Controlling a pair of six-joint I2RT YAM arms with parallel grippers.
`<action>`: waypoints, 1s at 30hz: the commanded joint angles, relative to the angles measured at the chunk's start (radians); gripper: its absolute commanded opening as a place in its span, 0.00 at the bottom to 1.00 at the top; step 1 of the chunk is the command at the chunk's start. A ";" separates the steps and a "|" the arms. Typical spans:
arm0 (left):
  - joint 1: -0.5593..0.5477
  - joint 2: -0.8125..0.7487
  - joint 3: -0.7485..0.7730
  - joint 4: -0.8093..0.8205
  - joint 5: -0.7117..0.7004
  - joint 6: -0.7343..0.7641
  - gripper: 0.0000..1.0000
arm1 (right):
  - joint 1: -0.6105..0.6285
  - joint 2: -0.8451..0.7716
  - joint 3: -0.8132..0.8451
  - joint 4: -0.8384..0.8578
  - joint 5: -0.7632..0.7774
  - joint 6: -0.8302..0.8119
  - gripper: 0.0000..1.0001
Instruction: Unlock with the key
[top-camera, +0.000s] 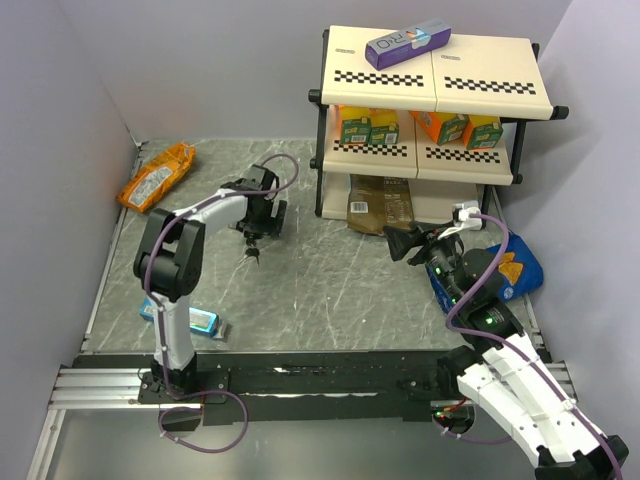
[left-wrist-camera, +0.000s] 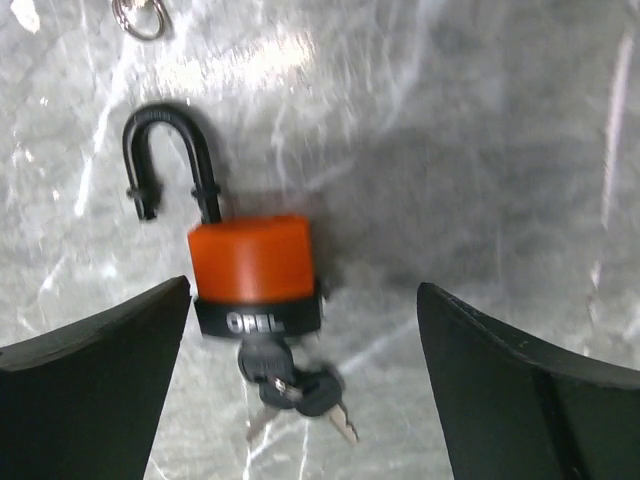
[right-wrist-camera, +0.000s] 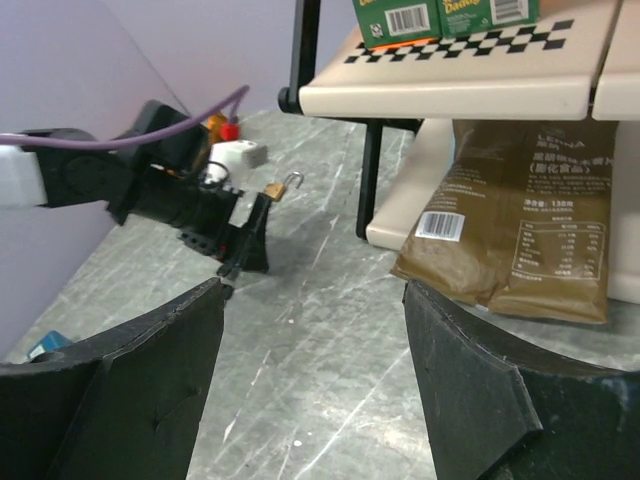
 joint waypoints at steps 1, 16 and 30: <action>-0.005 -0.187 -0.053 0.118 -0.039 -0.009 0.97 | -0.008 0.000 0.008 -0.010 0.029 -0.024 0.79; 0.003 -1.077 -0.554 0.606 -0.094 -0.202 0.96 | -0.007 -0.003 0.022 -0.058 0.075 -0.056 0.79; 0.003 -1.390 -0.709 0.567 -0.005 -0.121 0.96 | -0.008 -0.036 0.028 -0.135 0.125 -0.073 0.79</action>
